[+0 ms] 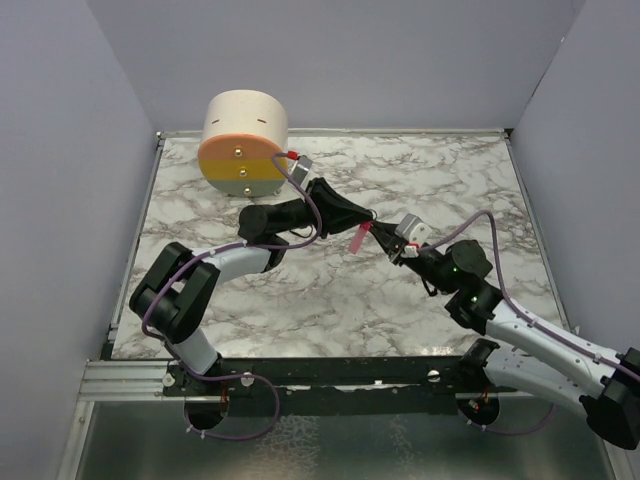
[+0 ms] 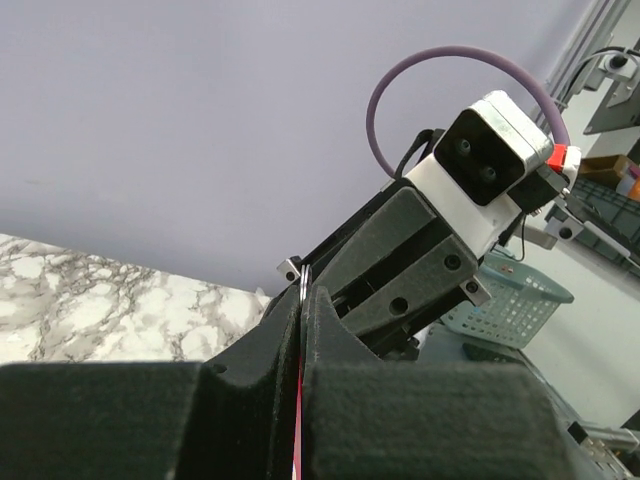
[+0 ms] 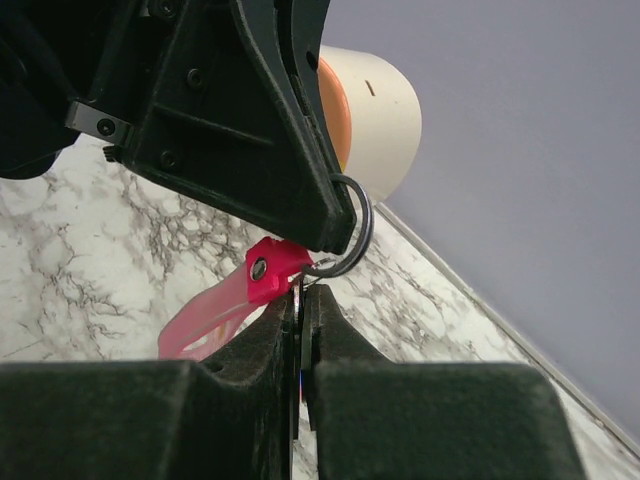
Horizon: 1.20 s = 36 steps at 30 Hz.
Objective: Put the keys on the keyring
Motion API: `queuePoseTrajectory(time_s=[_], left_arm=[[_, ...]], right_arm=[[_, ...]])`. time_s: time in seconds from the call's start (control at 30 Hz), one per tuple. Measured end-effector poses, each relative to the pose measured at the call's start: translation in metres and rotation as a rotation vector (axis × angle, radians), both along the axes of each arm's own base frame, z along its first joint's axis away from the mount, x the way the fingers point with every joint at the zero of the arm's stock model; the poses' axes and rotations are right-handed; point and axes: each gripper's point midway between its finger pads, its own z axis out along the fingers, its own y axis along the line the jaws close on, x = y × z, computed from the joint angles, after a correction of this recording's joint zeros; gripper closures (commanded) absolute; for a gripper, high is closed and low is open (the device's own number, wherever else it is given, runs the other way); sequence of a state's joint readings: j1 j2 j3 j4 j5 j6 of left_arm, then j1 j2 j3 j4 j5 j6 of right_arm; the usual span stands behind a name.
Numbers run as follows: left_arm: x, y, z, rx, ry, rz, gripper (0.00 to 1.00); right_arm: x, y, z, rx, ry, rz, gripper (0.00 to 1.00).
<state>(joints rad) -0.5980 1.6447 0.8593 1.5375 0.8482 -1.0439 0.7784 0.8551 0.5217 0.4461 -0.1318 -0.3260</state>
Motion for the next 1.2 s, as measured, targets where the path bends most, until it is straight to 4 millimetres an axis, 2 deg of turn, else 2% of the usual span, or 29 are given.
queuePoseTrajectory(time_s=[0.33,0.37,0.47,0.5,0.63,0.73,0.83,1.03,1.2], left_arm=[[0.012,0.002,-0.003,-0.021,0.043,0.056,1.00],[0.014,0.003,-0.003,-0.023,0.047,0.063,1.00],[0.017,0.003,-0.003,-0.030,0.056,0.077,1.00],[0.018,0.004,-0.002,-0.036,0.058,0.085,1.00],[0.022,0.004,0.001,-0.050,0.065,0.106,1.00],[0.024,0.004,0.002,-0.057,0.068,0.115,1.00],[0.025,0.005,0.003,-0.059,0.068,0.120,1.00],[0.025,0.010,0.008,-0.067,0.055,0.129,1.00],[0.021,0.011,0.009,-0.058,0.036,0.116,1.00]], right_arm=[[0.016,0.016,-0.004,-0.014,0.022,0.008,0.97],[0.017,0.017,-0.005,-0.016,0.024,0.008,0.92],[0.019,0.019,-0.005,-0.021,0.033,0.009,0.63],[0.019,0.020,-0.006,-0.022,0.046,0.012,0.57],[0.017,0.022,-0.019,-0.043,0.110,0.016,0.47],[0.014,0.013,-0.024,-0.028,0.140,-0.012,0.44],[0.006,-0.006,-0.021,0.021,0.141,-0.057,0.43],[-0.008,-0.039,0.010,0.154,0.118,-0.131,0.49],[-0.015,-0.046,0.025,0.195,0.126,-0.132,0.51]])
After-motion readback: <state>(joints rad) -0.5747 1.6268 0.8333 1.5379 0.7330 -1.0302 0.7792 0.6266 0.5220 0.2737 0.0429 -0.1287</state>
